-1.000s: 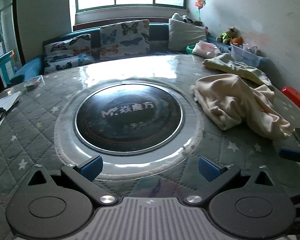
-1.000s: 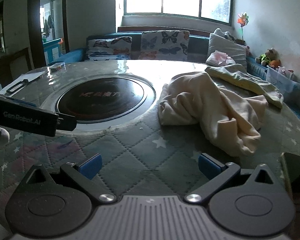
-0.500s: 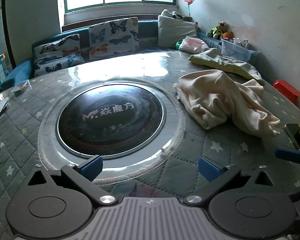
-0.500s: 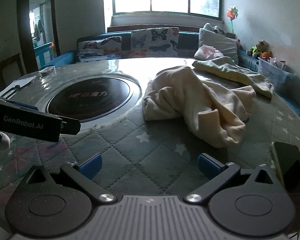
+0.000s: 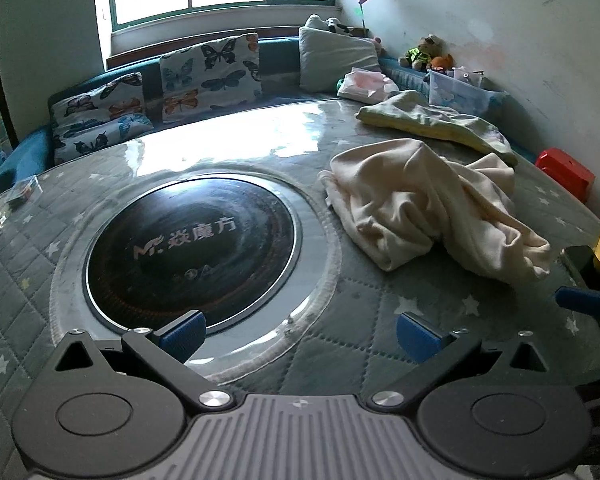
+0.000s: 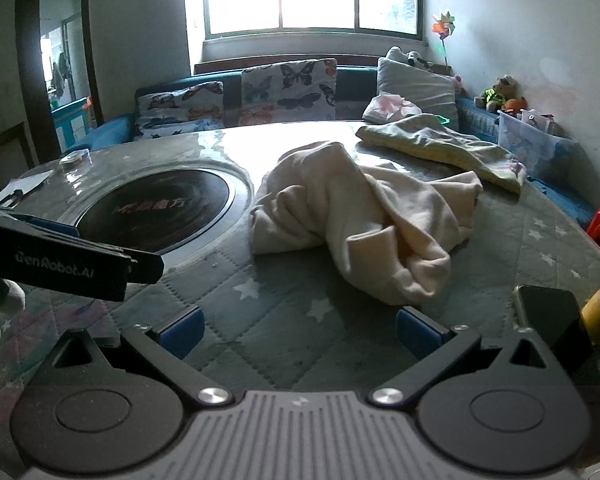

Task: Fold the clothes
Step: 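Move both tools toward the crumpled cream garment on the table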

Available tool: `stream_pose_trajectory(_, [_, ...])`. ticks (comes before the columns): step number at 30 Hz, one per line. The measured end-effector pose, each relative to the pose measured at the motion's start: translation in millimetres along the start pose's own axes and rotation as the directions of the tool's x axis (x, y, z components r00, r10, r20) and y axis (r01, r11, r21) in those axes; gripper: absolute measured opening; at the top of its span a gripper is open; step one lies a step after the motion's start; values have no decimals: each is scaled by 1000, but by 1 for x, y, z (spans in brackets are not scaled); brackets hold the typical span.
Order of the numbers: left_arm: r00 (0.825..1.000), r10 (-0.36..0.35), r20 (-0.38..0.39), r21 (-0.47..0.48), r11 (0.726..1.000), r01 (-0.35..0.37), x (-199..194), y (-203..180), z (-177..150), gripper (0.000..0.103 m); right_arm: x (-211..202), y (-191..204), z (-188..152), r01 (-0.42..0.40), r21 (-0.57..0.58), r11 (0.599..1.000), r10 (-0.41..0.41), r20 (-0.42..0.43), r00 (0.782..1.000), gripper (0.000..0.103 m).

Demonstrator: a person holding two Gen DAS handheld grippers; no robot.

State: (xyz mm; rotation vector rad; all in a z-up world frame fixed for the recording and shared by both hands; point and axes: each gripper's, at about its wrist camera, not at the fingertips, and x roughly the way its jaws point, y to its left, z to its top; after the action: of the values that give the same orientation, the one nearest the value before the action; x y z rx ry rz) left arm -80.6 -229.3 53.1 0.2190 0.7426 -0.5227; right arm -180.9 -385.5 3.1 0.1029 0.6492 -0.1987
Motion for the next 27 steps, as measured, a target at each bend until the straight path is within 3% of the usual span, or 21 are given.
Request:
stream_pose_trajectory(15, [1000,-14,-4,36,999,14,18,-19,25,103,3,-23,12,24,29,999,-25,23,999,100])
stream_pose_trajectory(27, [999,-36,25,80,996,34,32,-40,56,103,8,-44,27,33,57,998,-35,41,999,91])
